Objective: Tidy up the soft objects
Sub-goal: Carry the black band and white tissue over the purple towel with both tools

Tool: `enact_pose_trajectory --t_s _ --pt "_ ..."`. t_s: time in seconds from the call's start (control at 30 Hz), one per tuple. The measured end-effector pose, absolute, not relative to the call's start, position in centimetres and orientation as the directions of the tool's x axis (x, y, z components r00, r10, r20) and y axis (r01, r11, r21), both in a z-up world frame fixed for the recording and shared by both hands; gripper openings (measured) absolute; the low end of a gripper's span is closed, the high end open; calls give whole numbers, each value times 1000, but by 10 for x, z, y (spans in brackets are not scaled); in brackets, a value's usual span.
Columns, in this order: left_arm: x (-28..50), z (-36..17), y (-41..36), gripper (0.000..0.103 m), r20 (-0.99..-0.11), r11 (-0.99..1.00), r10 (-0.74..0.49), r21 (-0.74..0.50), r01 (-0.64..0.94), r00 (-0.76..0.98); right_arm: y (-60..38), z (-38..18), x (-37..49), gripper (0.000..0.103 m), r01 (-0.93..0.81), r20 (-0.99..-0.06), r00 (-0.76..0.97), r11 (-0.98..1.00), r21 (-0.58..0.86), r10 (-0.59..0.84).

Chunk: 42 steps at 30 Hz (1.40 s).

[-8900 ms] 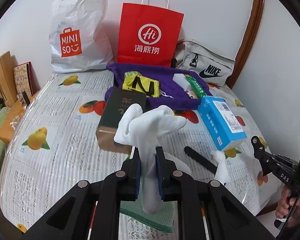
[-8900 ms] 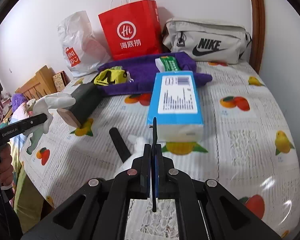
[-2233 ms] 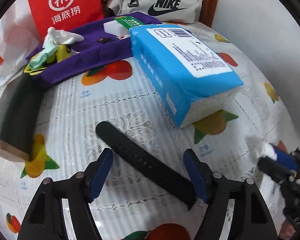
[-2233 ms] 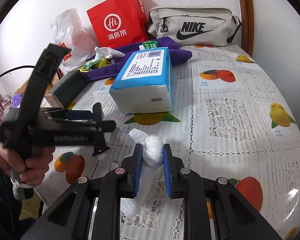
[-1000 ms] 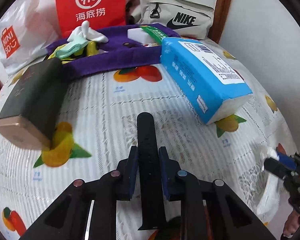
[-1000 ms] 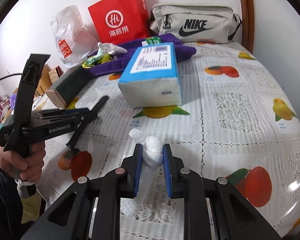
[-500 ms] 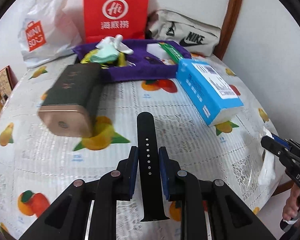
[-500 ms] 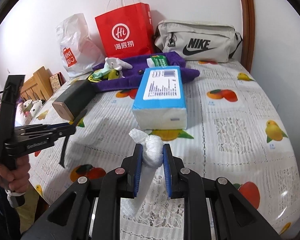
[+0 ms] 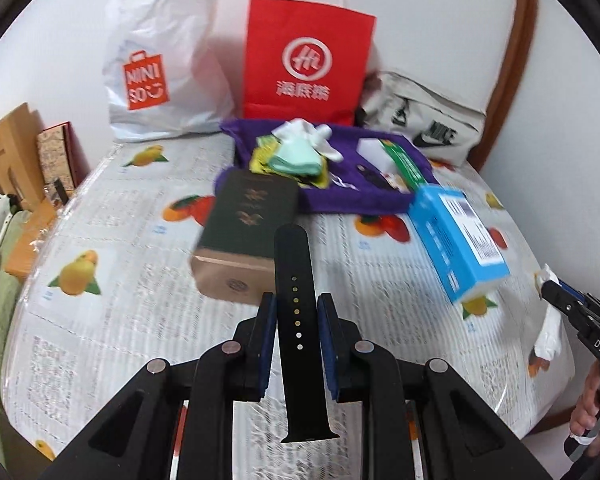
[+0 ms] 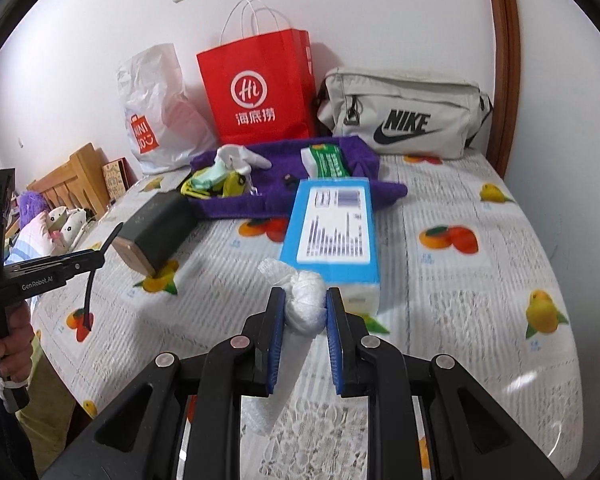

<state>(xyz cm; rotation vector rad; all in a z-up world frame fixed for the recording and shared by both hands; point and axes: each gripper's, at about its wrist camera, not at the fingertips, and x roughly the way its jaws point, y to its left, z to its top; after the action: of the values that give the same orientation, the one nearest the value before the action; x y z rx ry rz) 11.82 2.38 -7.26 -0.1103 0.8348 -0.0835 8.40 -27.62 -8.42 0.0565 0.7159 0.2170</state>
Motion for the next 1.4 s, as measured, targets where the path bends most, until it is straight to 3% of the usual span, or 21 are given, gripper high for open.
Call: enact_pose_trajectory --t_s 0.57,1.4 --pt "169 -37 35 20 -700 989 -109 -145 10 705 -265 -60 148 20 -217 -632 732 967 136 253" --pt "252 -36 42 20 -712 984 -138 -179 12 689 -250 -56 242 20 -223 -639 724 965 139 260"
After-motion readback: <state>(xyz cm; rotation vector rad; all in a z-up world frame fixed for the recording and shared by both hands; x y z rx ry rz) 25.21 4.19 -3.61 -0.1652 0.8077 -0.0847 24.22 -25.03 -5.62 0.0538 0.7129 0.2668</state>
